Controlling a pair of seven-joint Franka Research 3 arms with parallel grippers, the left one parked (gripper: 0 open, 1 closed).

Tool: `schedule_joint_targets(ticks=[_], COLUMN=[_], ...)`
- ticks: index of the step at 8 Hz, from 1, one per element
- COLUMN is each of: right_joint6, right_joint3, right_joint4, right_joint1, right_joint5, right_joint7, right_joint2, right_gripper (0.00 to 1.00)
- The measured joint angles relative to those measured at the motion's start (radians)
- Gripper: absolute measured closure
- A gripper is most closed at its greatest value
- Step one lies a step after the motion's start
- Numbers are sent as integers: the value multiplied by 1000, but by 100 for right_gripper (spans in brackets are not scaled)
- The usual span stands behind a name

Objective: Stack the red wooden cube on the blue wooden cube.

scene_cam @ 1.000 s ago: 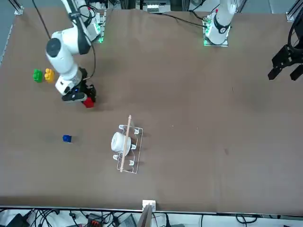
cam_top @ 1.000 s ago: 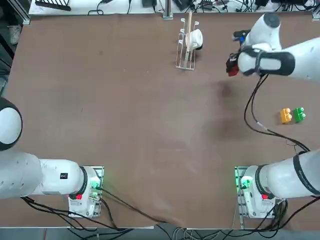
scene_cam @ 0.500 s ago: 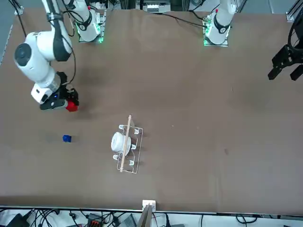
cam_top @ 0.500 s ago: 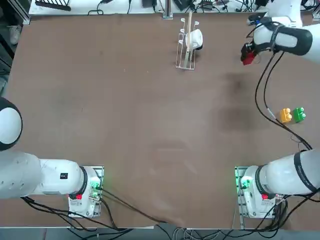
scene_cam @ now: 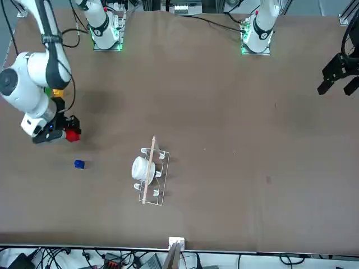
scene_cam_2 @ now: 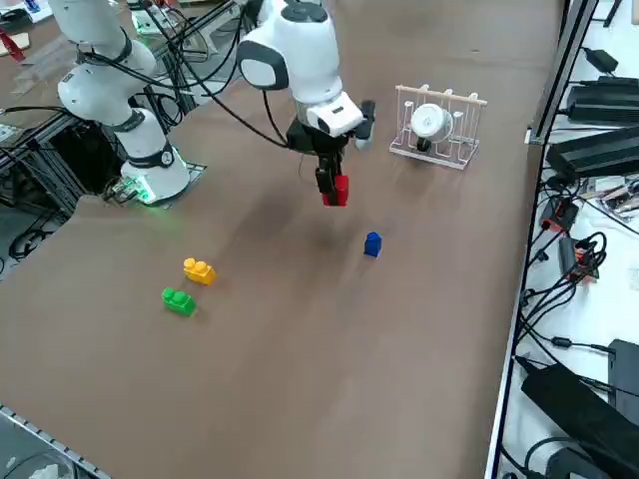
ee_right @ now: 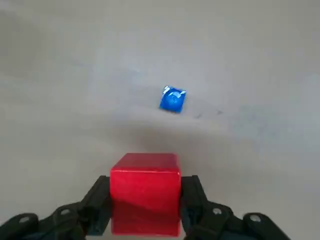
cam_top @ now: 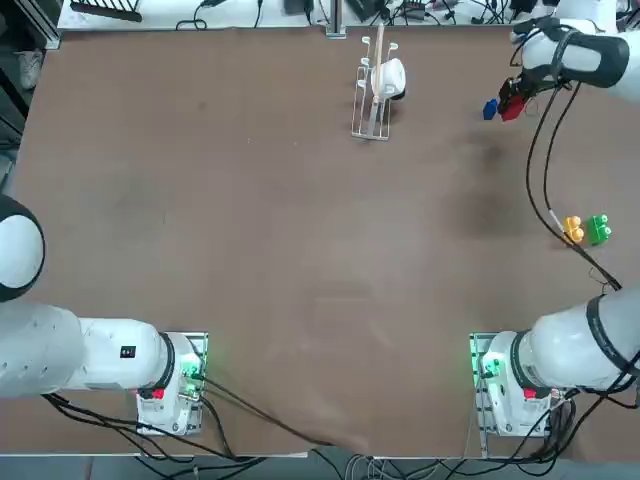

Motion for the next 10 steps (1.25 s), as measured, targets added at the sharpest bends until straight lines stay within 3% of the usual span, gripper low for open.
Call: schedule_joint_targets(ticks=[10], right_joint6=[9], right_joint3=[9], right_joint4=[271], right_joint1=[-6], right_joint5=[2], right_joint7=[-37], right_joint2=[247], right_gripper=[30])
